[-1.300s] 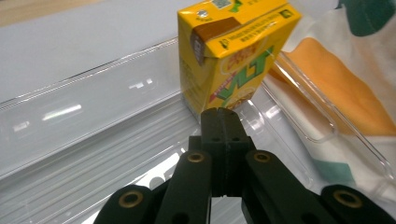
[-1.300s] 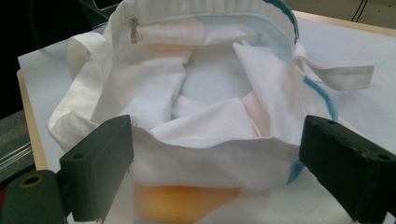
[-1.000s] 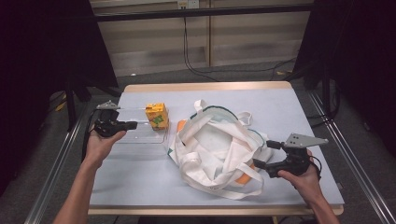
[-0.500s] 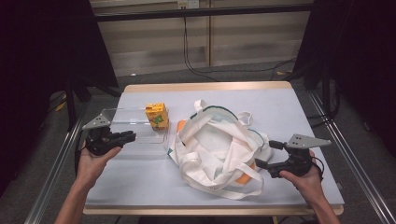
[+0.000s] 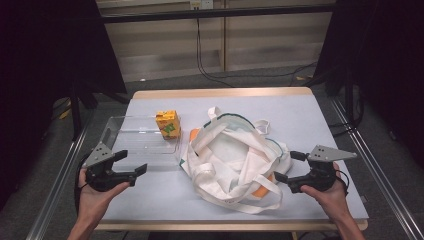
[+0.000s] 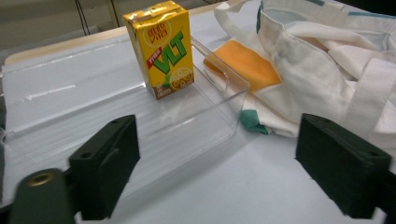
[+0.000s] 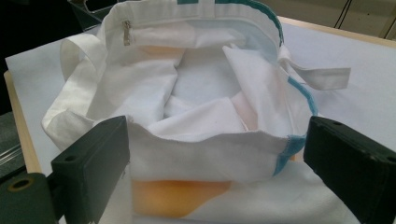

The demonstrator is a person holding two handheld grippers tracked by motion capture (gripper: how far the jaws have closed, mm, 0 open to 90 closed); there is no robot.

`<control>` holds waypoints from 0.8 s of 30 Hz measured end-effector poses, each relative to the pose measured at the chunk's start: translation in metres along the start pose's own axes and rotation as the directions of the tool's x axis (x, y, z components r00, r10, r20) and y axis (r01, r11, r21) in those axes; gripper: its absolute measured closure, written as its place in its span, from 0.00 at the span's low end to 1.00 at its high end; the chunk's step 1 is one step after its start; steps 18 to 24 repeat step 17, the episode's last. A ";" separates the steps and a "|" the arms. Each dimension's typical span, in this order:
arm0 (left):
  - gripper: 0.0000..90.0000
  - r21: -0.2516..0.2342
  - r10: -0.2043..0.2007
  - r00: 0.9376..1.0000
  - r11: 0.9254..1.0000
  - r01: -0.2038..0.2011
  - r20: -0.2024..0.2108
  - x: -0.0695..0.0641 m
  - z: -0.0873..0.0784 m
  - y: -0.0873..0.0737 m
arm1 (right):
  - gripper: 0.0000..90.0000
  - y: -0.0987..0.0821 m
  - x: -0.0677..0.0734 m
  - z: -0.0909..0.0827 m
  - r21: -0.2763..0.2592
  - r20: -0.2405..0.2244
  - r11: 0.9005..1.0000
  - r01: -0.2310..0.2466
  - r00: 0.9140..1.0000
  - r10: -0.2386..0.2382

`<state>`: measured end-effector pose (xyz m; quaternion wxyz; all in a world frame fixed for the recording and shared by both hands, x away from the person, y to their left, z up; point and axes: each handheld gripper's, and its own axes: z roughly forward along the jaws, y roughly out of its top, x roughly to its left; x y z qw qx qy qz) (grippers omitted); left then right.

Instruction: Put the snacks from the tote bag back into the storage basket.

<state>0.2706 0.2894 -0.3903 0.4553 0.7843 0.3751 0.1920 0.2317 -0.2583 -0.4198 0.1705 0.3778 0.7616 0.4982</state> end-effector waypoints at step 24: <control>0.04 -0.062 -0.090 0.994 0.994 0.094 0.059 -0.024 0.002 -0.055 | 0.07 -0.004 -0.001 -0.005 -0.012 0.031 1.000 0.004 1.000 -0.003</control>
